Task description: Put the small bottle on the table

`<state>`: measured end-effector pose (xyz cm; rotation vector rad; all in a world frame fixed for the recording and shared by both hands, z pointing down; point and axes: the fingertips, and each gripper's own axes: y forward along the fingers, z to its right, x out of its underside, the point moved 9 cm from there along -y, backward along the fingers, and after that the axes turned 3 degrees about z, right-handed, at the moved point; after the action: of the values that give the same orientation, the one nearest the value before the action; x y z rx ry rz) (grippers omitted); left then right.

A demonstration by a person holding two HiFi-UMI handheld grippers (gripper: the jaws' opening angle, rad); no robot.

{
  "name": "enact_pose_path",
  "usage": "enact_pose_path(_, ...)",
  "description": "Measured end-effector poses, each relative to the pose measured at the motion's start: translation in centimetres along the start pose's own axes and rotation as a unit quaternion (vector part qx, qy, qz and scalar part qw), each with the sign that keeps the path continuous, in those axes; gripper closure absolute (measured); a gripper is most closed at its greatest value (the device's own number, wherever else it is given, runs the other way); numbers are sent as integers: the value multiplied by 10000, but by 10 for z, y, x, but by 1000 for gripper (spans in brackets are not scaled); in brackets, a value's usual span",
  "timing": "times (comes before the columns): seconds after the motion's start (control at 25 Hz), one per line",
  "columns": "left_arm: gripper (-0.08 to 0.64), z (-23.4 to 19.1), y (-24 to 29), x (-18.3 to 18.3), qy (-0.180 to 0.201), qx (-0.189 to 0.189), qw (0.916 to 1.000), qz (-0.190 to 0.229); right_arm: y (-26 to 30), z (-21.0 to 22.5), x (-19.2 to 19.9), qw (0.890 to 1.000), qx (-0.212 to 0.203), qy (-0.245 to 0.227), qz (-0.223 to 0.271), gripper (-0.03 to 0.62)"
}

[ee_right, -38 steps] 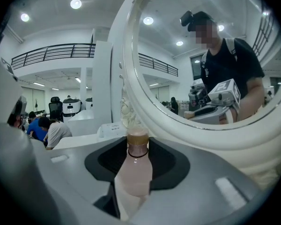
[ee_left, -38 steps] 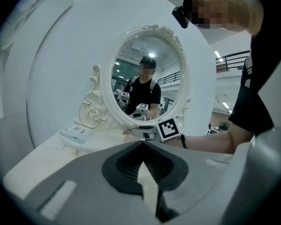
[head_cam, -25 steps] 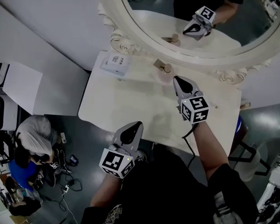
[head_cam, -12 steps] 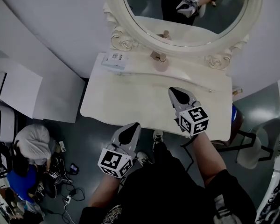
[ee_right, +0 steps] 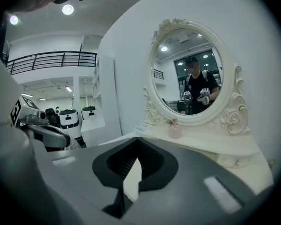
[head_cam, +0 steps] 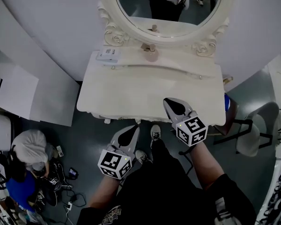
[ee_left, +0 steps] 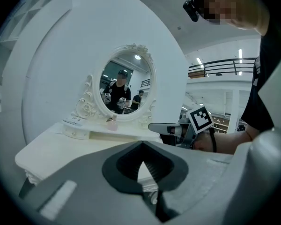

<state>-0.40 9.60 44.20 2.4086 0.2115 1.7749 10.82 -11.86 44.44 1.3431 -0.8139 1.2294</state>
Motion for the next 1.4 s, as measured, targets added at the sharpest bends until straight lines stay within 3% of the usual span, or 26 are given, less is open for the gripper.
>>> enact_pose_path(0.44, 560, 46, 4, 6, 127, 172, 9998, 9, -72, -19, 5, 9999, -36, 133, 93, 563)
enact_pose_path(0.96, 560, 129, 36, 20, 3, -497, 9987, 141, -140, 28, 14, 9968, -787, 109, -58, 563)
enact_pose_path(1.4, 560, 187, 32, 44, -45, -931, 9953, 246, -183, 31, 31, 9911, -1324, -54, -103, 563)
